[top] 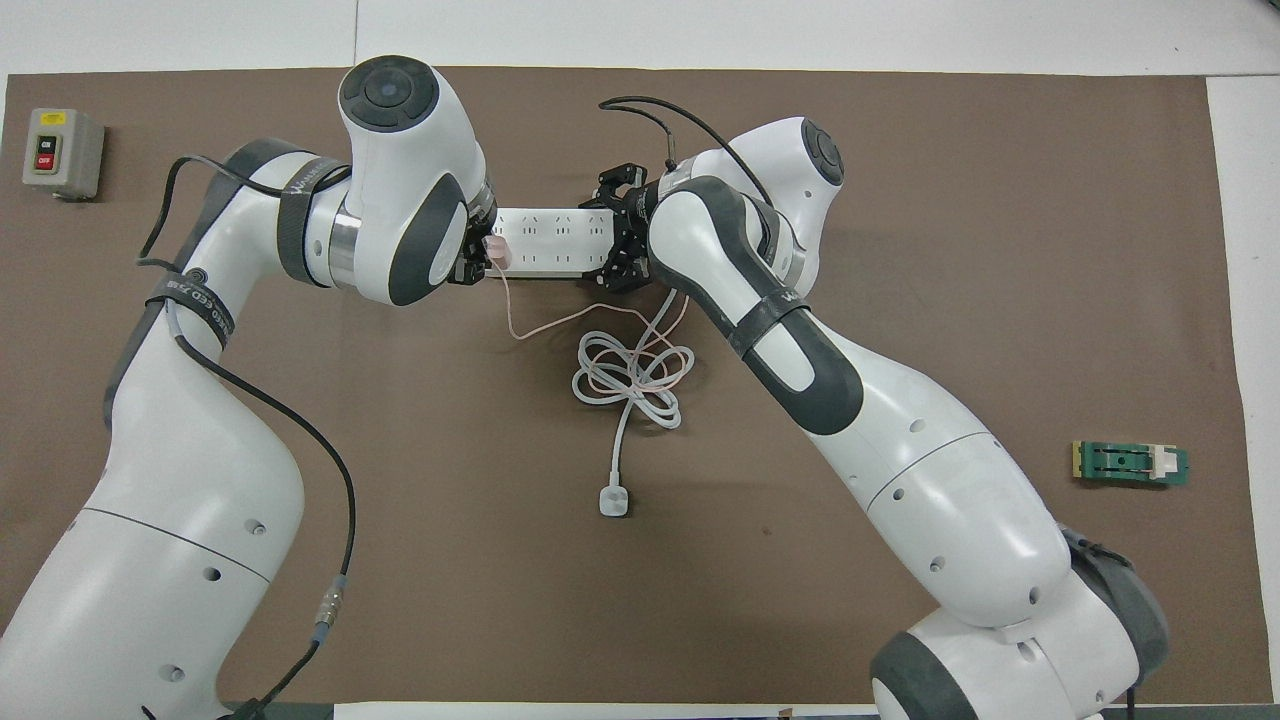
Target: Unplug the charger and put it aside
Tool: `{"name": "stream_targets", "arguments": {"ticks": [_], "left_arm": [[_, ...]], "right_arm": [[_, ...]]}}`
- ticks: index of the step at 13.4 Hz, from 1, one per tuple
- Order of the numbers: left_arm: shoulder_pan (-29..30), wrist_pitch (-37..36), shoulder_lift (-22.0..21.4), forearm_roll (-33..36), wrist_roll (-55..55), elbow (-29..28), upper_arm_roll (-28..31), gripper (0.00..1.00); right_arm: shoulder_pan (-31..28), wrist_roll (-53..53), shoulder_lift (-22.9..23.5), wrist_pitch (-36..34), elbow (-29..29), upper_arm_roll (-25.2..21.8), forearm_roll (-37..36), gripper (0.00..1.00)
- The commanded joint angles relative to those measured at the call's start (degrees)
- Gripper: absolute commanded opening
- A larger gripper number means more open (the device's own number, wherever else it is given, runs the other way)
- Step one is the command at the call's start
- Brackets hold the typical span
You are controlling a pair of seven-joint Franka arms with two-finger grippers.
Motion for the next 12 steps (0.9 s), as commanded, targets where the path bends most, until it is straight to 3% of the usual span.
{"name": "stream_targets", "arguments": {"ticks": [1,12], "left_arm": [[-0.82,-0.22,-0.16,0.4,1.19,0.93,0.86,0.0],[-0.82,-5.23,-3.59,-0.13,0.48,1.37,0.77,0.0]], "right_arm": [[0.27,-1.81,0.81,5.37,-0.56,0.43,0.65,0.0],[1.33,-2.08,0.81,6.6,-0.56,0.43,0.91,0.0]]}}
